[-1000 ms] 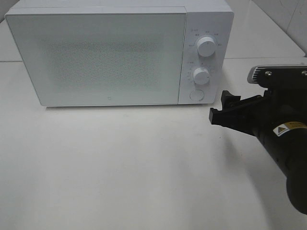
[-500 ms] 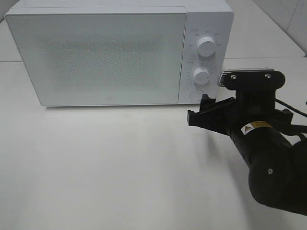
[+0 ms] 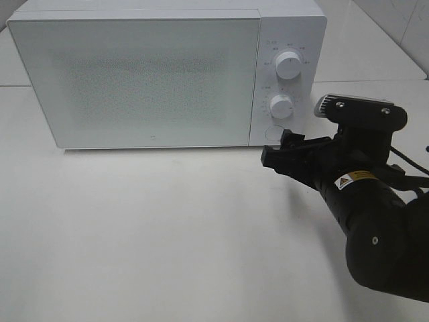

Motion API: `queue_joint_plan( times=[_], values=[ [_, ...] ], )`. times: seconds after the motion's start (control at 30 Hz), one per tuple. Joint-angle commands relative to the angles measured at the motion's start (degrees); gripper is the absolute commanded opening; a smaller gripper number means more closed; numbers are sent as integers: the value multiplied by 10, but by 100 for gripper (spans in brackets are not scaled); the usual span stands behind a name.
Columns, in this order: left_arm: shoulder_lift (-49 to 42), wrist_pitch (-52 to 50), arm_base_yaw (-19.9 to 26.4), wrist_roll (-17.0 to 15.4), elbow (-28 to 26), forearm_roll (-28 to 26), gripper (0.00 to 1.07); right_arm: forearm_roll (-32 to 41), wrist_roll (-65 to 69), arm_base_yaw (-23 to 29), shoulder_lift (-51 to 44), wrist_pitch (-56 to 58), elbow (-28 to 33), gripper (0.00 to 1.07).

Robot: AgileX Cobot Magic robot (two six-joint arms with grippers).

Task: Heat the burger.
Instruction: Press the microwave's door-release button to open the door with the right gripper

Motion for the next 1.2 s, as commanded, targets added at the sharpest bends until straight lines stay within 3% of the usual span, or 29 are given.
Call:
queue_joint_plan(
  times=[0.03,0.07,0.37,0.43,0.47,0.53,0.57,0.6,0.87,1.2],
  values=[
    [-11,-2,3,0,2,-2,90,-5,121,2,-1,1,-5,75],
    [-11,-2,3,0,2,-2,90,-5,206,2,-1,1,-5,74],
    [-11,-2,3,0,2,-2,90,-5,517,2,-1,2,-5,59],
    [-11,-2,3,0,2,-2,90,-5,602,2,-1,9,-5,48],
    [-11,-2,3,0,2,-2,90,-5,602,2,-1,9,-5,48],
    [-11,-2,3,0,2,-2,90,-5,660,2,-1,14,-5,34],
    [-11,-2,3,0,2,-2,90,-5,660,2,-1,14,-5,34],
    [-11,-2,3,0,2,-2,90,-5,693,2,-1,21,-5,25],
    [-11,-2,3,0,2,-2,90,-5,761,2,-1,92,-5,0],
    [-11,-2,3,0,2,-2,90,-21,792,0,-1,109,-5,0]
  ],
)
